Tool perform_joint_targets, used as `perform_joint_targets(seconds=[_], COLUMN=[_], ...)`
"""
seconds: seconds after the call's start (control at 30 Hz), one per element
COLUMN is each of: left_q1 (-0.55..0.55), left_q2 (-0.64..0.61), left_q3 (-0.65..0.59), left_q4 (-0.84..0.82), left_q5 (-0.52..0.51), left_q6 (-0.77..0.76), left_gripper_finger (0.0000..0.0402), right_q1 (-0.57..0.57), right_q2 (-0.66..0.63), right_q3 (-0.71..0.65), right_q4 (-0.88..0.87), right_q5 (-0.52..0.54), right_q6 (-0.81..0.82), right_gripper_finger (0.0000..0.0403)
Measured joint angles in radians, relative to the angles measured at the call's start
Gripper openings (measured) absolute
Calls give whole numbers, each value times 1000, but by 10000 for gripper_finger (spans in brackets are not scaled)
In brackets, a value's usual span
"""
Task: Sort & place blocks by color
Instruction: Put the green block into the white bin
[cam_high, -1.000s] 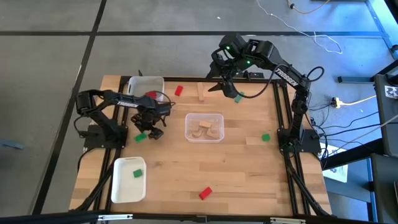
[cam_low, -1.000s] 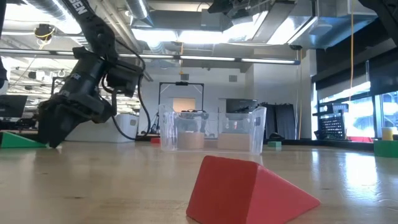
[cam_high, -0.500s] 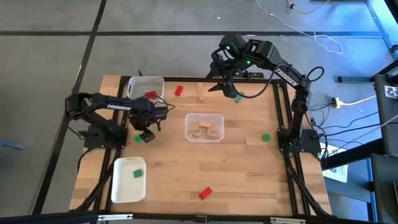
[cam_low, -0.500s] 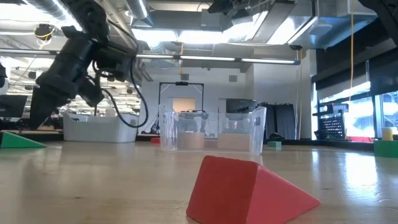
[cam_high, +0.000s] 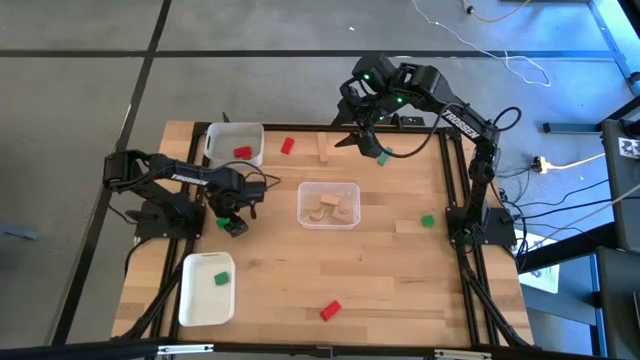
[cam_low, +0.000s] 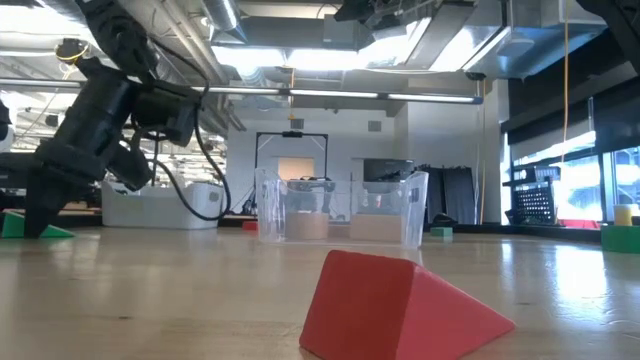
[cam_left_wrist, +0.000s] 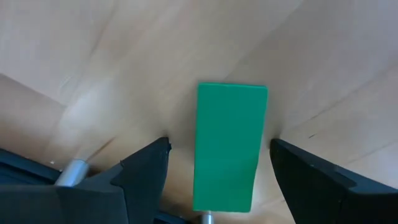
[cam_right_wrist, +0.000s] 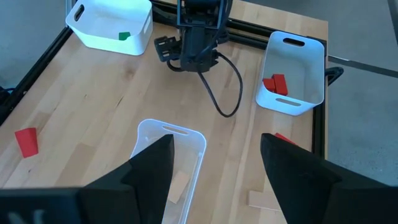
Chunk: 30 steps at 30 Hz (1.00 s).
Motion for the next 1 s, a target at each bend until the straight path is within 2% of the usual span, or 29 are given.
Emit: perform_joint_targets(seconds=[0.37,0.5,0.8,1.0], left_q1=[-22,-22,-22,-48], left_q2=[1,2,-6,-71], left_q3=[-2,-2,-3,39], left_q4=[18,20,24,-17], left_q5=[-18,-19,2,-29], left_q6=[30,13,12,24], left_gripper_finger=[267,237,128,122], right_q1=[0,0,0,0], right_q2=[0,0,0,0], right_q3=[0,0,0,0], right_q4=[0,0,0,1], right_q5=[0,0,0,0], right_q6=[0,0,0,0], right_gripper_finger=[239,239,239,239])
